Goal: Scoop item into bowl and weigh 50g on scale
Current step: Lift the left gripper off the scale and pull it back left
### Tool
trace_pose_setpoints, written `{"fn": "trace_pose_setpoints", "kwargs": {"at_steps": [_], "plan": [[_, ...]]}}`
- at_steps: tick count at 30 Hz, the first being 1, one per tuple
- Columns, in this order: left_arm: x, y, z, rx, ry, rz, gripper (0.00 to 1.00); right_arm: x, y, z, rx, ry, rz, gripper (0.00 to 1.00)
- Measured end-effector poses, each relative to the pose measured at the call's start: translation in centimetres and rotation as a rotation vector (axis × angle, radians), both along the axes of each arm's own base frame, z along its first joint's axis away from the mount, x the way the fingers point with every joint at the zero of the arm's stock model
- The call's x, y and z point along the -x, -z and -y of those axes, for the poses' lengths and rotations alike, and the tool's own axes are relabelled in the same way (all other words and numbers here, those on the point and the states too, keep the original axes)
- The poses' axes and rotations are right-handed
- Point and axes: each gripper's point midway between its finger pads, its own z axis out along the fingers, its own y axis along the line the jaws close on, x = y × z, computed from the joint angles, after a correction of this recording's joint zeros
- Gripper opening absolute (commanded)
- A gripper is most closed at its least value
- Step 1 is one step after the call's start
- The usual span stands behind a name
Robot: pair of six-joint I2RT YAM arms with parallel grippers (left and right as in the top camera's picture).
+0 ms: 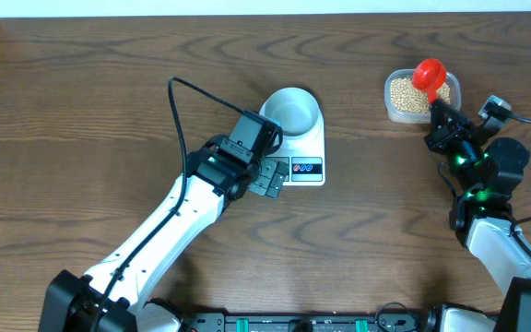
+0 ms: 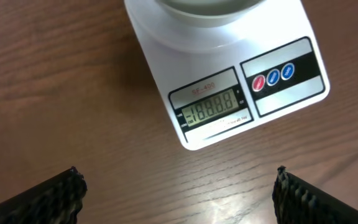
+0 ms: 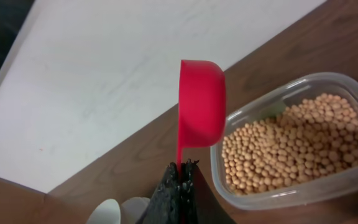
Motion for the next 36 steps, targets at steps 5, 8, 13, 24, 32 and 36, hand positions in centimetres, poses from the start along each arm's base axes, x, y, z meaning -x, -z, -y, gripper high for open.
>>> {"fn": "trace_pose_setpoints", "kwargs": {"at_steps": [5, 8, 13, 24, 32, 36], "plan": [[1.1, 0.7, -1.1, -0.028, 0.17, -0.067, 0.98, -0.1, -0.4, 0.0, 0.003, 0.001, 0.018, 0.01], [1.9, 0.8, -2.1, 0.006, 0.231, -0.117, 0.98, -0.1, -0.4, 0.0, 0.004, 0.002, 0.018, 0.01], [2.4, -0.4, -3.2, 0.081, 0.31, -0.12, 0.98, -0.1, -0.4, 0.1, 0.004, 0.003, 0.018, 0.01], [2.9, -2.5, -2.2, 0.13, 0.435, -0.041, 0.98, -0.1, -1.5, -0.2, 0.009, -0.014, 0.063, 0.01], [2.5, -2.7, -2.0, 0.129, 0.452, -0.016, 0.98, 0.3, -1.7, -1.7, -0.068, -0.098, 0.051, 0.01], [2.5, -2.7, -2.0, 0.129, 0.452, -0.016, 0.98, 0.3, -1.7, -1.8, -0.085, -0.103, 0.046, 0.01]]}}
